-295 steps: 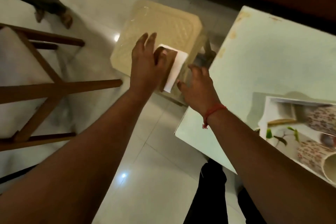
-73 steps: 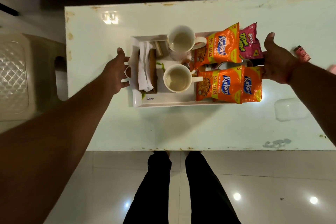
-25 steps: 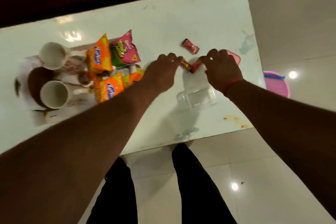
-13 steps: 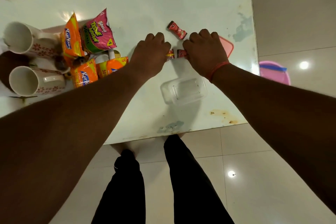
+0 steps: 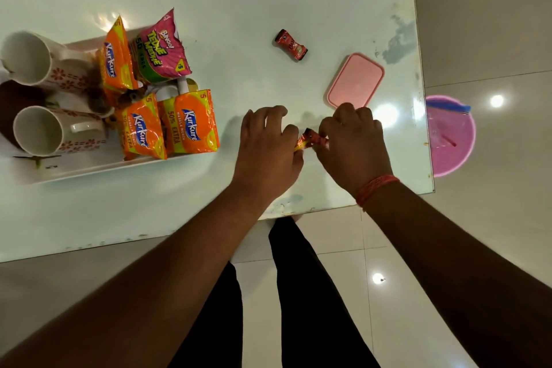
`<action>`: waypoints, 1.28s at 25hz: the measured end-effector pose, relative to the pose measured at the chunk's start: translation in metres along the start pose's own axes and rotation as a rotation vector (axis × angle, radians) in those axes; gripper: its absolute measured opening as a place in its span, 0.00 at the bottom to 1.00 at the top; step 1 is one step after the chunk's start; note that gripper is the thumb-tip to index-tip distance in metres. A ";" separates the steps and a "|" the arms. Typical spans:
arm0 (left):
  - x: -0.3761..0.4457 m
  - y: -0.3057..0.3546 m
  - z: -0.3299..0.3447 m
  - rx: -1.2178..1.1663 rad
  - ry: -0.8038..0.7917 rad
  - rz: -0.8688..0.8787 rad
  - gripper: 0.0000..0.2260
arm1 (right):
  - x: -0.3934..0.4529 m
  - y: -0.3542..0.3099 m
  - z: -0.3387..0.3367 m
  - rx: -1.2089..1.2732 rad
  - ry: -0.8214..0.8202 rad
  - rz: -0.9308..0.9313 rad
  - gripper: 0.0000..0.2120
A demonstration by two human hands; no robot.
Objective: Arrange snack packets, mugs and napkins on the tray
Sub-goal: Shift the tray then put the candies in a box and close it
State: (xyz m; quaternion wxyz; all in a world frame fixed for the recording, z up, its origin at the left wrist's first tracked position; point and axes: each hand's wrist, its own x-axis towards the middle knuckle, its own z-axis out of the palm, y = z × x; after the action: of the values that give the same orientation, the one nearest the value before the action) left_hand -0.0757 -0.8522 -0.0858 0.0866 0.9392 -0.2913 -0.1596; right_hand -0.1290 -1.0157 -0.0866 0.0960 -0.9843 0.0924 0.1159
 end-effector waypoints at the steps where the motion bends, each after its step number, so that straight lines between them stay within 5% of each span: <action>1: 0.000 -0.001 0.001 0.005 -0.012 0.001 0.16 | 0.000 -0.001 -0.002 0.031 -0.001 0.008 0.13; 7: 0.044 -0.029 -0.022 0.025 0.089 -0.021 0.25 | 0.060 -0.002 -0.021 0.232 0.129 0.069 0.15; 12: 0.094 -0.067 -0.026 0.165 0.010 -0.048 0.29 | 0.156 -0.018 -0.002 0.043 -0.044 0.053 0.24; 16: 0.095 -0.071 -0.018 0.220 -0.064 -0.033 0.32 | 0.180 -0.026 0.011 -0.066 -0.016 0.001 0.18; 24: 0.065 -0.044 -0.017 0.087 -0.014 -0.069 0.31 | 0.087 -0.010 -0.024 0.128 0.172 -0.020 0.12; 27: 0.042 -0.031 -0.013 0.055 -0.024 -0.048 0.30 | 0.031 -0.008 -0.024 0.085 0.093 -0.078 0.11; 32: 0.033 -0.026 -0.005 0.063 -0.063 -0.029 0.29 | 0.023 0.017 -0.017 0.207 0.103 0.041 0.21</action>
State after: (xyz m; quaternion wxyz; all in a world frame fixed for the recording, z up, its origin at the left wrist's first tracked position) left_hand -0.0352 -0.8499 -0.0961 0.0455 0.9402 -0.2850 -0.1811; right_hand -0.1069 -1.0389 -0.0790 0.1898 -0.9717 0.1286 0.0570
